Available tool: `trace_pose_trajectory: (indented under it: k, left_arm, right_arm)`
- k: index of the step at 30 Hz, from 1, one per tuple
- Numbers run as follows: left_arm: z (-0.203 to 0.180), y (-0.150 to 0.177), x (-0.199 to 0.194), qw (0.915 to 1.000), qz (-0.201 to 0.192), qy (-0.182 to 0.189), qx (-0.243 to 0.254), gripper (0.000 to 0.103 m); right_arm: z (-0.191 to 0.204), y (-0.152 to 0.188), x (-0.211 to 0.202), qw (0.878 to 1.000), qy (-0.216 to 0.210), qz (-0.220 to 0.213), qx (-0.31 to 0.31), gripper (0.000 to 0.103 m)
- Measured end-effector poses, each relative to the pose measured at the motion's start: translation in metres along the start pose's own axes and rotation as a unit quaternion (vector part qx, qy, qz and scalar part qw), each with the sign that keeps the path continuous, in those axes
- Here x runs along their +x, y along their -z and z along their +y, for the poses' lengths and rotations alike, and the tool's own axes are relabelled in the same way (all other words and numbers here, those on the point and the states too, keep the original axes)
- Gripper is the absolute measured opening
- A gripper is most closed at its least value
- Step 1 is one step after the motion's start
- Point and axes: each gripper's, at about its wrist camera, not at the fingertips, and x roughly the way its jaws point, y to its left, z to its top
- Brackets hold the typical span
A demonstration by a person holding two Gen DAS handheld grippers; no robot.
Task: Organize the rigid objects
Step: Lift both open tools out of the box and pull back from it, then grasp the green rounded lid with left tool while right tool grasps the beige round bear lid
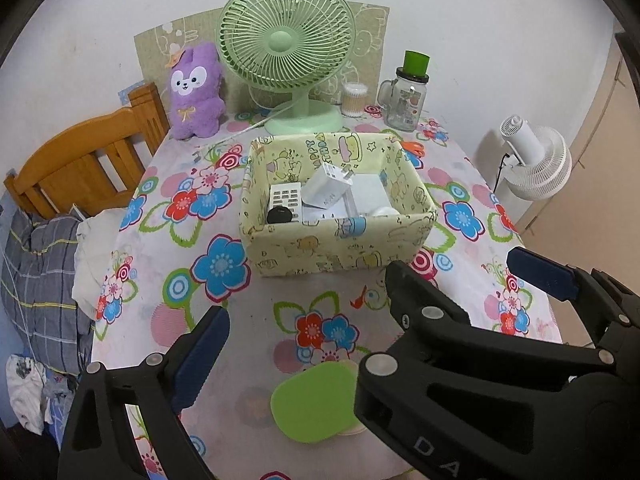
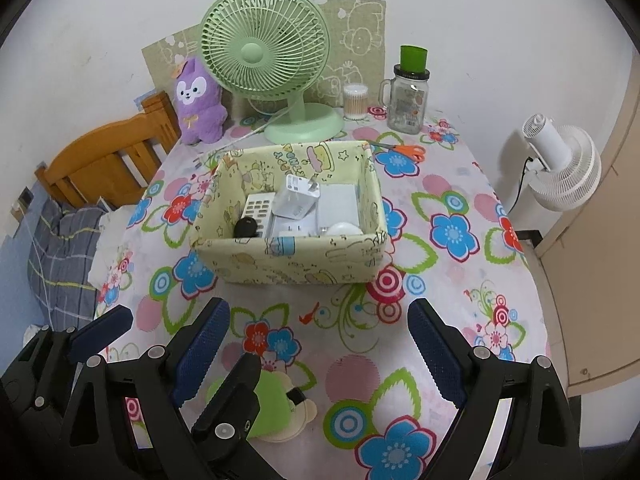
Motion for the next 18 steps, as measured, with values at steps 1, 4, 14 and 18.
trace_pose_trajectory:
  k: [1,4,14,18]
  left_arm:
    - [-0.001,0.002,0.000,1.0000,-0.001,0.001,0.001,0.098]
    - [-0.001,0.008,0.001,1.0000,-0.002,0.004,0.002,0.098]
    - [-0.003,0.030,0.015,0.9998,0.010,0.016,0.012,0.098]
    - [-0.005,0.039,0.024,0.9995,0.009,0.023,0.021,0.098]
  right_arm:
    - [0.000,0.002,0.000,1.000,0.000,-0.001,0.000,0.092]
    - [-0.001,0.010,-0.002,1.000,0.000,-0.005,-0.001,0.093]
    - [-0.003,0.034,0.010,1.000,0.010,-0.002,-0.002,0.092]
    - [-0.005,0.045,0.017,1.000,0.013,-0.003,-0.001,0.092]
